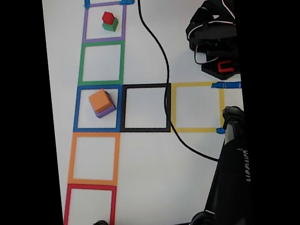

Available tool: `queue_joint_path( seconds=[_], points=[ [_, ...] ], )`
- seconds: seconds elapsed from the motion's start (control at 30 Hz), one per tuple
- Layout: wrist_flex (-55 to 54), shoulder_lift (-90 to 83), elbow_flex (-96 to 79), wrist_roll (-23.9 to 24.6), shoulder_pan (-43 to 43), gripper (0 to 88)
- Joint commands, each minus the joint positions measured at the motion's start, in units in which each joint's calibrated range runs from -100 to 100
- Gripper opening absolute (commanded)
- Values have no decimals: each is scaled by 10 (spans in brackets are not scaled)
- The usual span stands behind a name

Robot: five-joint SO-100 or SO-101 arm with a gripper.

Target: Tower of hanoi

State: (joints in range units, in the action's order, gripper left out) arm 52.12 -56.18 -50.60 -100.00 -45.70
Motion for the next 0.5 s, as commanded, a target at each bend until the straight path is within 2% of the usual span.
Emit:
queue_joint_path(
  seconds=[0.0, 0.23, 0.47],
  points=[
    [-209, 20, -113, 0, -11, 330],
    [-464, 117, -224, 0, -2, 334],
    [-629, 206, -275, 0, 32, 330]
  ],
)
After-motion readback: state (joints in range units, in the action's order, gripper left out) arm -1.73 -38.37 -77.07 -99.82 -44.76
